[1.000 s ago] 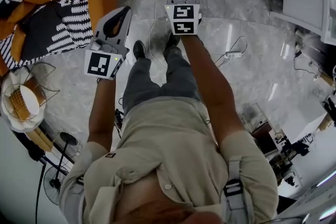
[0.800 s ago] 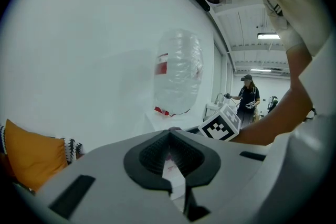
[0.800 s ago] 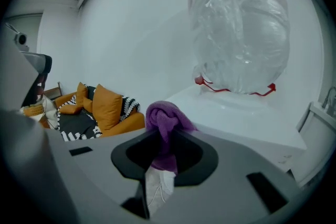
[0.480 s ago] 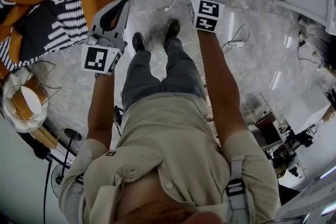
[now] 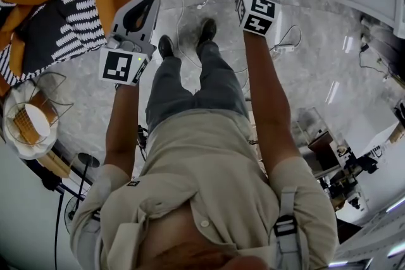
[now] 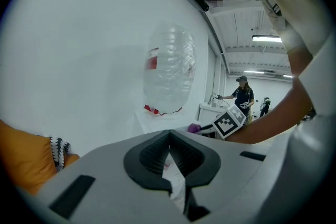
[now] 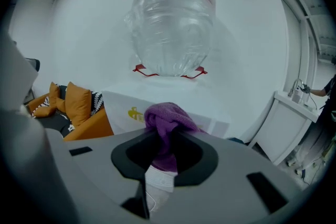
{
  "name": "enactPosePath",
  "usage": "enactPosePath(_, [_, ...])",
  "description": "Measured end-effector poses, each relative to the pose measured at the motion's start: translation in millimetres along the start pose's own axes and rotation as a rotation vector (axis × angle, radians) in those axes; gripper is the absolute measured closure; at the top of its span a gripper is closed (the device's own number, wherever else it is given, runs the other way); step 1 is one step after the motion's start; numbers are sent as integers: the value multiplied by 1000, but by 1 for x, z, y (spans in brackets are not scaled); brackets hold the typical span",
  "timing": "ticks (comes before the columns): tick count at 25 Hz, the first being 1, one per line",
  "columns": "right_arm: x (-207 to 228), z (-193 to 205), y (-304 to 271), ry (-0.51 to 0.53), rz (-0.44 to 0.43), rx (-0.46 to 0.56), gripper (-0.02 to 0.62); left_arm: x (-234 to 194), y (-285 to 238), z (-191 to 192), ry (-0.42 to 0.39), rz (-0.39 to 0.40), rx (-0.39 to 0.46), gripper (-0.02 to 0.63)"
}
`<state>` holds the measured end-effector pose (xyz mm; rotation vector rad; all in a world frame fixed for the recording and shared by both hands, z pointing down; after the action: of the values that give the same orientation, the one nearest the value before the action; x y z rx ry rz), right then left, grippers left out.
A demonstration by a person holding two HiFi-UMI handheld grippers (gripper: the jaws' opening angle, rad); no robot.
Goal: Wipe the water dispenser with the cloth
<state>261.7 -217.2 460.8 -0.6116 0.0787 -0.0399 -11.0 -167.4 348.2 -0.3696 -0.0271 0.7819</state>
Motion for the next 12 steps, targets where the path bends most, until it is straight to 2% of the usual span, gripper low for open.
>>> enactPosePath(7, [-67, -8, -23, -10, -95, 7, 512, -9, 14, 21, 16, -24, -45, 591])
enactPosePath(12, [-133, -10, -50, 19, -206, 8, 512, -17, 22, 26, 57, -61, 24, 591])
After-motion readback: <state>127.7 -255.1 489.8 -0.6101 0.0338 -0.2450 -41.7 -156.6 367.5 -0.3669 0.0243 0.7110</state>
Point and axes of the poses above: the fingertips, and each gripper's own axes: y backward along the fingers, x to its right, z out of its underside, the point moved 3 cm from there along y, backward along the fingers, and after that the axes turned 2 degrees about -x, right-handed, at the moved point
